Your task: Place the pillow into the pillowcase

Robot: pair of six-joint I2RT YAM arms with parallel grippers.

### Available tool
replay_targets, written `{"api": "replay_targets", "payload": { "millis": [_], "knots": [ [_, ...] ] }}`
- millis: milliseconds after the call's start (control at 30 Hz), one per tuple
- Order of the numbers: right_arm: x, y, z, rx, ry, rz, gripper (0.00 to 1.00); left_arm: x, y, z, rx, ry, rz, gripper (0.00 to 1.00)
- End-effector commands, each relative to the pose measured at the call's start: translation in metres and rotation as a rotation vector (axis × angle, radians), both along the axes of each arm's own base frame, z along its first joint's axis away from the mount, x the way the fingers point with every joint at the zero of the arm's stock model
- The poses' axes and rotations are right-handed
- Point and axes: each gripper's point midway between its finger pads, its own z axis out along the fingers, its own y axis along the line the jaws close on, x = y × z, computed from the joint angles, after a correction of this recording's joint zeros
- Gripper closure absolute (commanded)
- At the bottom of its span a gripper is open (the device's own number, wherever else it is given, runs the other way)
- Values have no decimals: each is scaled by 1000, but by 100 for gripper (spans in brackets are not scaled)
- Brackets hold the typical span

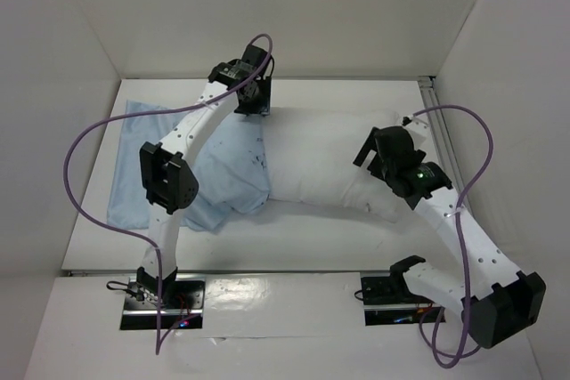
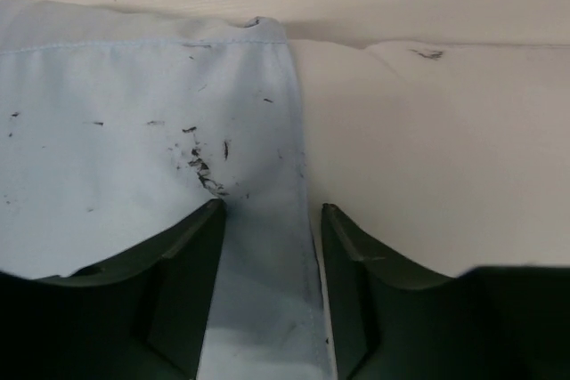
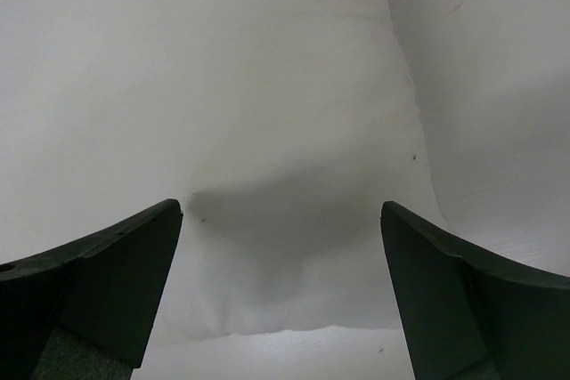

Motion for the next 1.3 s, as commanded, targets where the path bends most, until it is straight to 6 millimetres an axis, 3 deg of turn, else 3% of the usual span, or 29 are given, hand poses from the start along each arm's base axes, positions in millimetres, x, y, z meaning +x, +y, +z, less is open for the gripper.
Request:
{"api": "replay_targets", "payload": {
  "millis": [0,100,133,167,233,267,333,367,433,500,567,600,667,767,833,867,900,1000,1100,1133,1167,1200,1267],
  "knots": [
    [21,-1,29,51,-79,23,0,6,-8,1,-25,-4,-41,41],
    [29,-15,29,86,-75,23,0,7,-11,-2,-27,0,-54,47],
    [32,-19,30,95,-81,23,0,7,-11,-2,-27,0,-54,53],
    [33,-35,30,92,-78,-10,0,7,-10,-2,-22,-1,-62,55],
    [39,-38,25,140,-62,21,0,6,-9,-3,-18,8,-62,65],
    [39,-52,21,161,-55,-15,0,6,-11,0,-23,2,-76,70],
    [43,-47,15,232,-56,35,0,6,-11,0,-23,2,-76,79],
    [42,-47,-1,261,-22,43,0,7,-12,4,-27,-8,-77,89],
    [46,-37,-7,331,-31,104,0,4,-12,3,-31,6,-83,96],
    [46,-28,-25,363,-6,129,14,2,-15,7,-51,3,-85,100],
    [44,-24,-36,348,13,94,46,-3,-20,20,-90,-7,-108,100],
    [43,-20,-38,316,11,97,81,-6,-29,26,-93,-23,-152,100],
    [41,-13,-34,314,-12,113,100,-20,-56,36,-118,-42,-228,100],
    [36,2,-27,331,-44,149,100,-47,-100,61,-200,-66,-366,100],
    [37,10,-7,336,-119,175,100,-63,-126,82,-279,-95,-439,100],
    [35,14,-3,336,-131,190,100,-82,-151,86,-335,-76,-509,100],
    [36,23,15,339,-163,221,100,-89,-163,93,-376,-77,-527,100],
    [31,31,40,328,-186,246,100,-124,-202,125,-523,-77,-651,100],
    [21,60,62,393,-229,298,100,-164,-239,159,-709,-73,-773,100],
    [10,83,39,453,-174,327,100,-173,-254,159,-776,-32,-765,100],
    [11,88,32,453,-188,305,100,-183,-265,163,-822,-34,-798,100],
    [10,89,17,441,-161,266,100,-195,-281,161,-852,-24,-834,100],
    [1,80,-8,395,-98,182,100,-195,-291,146,-840,29,-818,100]
  ]
}}
